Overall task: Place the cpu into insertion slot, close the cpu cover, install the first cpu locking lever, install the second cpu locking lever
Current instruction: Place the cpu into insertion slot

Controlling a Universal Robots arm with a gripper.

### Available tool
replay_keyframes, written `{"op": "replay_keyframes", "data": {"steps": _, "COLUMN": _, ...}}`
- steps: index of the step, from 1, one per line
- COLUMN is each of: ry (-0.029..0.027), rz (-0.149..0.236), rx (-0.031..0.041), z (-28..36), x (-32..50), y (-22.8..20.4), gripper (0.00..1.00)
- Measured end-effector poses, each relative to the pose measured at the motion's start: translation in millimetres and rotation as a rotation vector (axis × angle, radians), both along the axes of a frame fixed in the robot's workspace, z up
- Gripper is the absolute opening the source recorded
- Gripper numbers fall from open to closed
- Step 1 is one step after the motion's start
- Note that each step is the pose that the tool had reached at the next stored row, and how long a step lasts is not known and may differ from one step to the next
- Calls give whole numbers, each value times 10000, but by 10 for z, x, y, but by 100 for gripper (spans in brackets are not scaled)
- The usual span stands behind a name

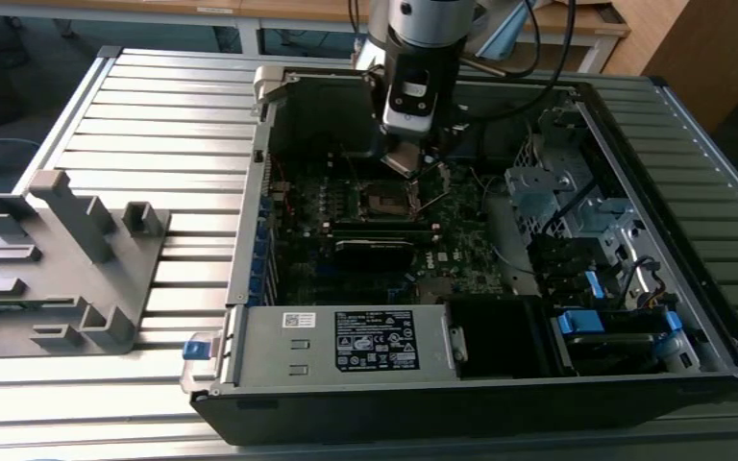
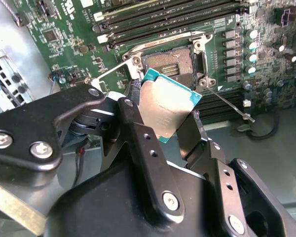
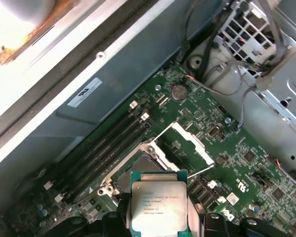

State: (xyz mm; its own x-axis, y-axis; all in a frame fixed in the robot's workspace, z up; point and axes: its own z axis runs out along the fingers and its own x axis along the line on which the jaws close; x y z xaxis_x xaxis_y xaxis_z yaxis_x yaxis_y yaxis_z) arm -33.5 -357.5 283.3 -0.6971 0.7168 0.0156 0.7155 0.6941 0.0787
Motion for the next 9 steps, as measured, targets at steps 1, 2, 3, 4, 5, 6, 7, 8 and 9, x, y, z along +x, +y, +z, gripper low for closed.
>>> {"op": "replay_keyframes", "data": {"steps": 1, "ry": 0, "rz": -184, "rx": 0, "z": -1, "x": 0, "y": 0, "gripper": 54}}
{"op": "replay_keyframes", "data": {"steps": 2, "ry": 0, "rz": -365, "rx": -1, "z": -1, "x": 0, "y": 0, "gripper": 54}}
{"op": "replay_keyframes", "data": {"steps": 3, "ry": 0, "rz": -544, "rx": 0, "z": -2, "x": 0, "y": 0, "gripper": 54}}
{"op": "replay_keyframes", "data": {"steps": 4, "ry": 0, "rz": -730, "rx": 0, "z": -3, "x": 0, "y": 0, "gripper": 54}}
{"op": "replay_keyframes", "data": {"steps": 5, "ry": 0, "rz": -909, "rx": 0, "z": -4, "x": 0, "y": 0, "gripper": 54}}
{"op": "replay_keyframes", "data": {"steps": 6, "ry": 0, "rz": -1088, "rx": -1, "z": -5, "x": 0, "y": 0, "gripper": 54}}
{"op": "replay_keyframes", "data": {"steps": 7, "ry": 0, "rz": -1269, "rx": 0, "z": -6, "x": 0, "y": 0, "gripper": 54}}
{"op": "replay_keyframes", "data": {"steps": 8, "ry": 0, "rz": -1454, "rx": 0, "z": -6, "x": 0, "y": 0, "gripper": 54}}
{"op": "replay_keyframes", "data": {"steps": 9, "ry": 1, "rz": -1627, "rx": -1, "z": -7, "x": 0, "y": 0, "gripper": 54}}
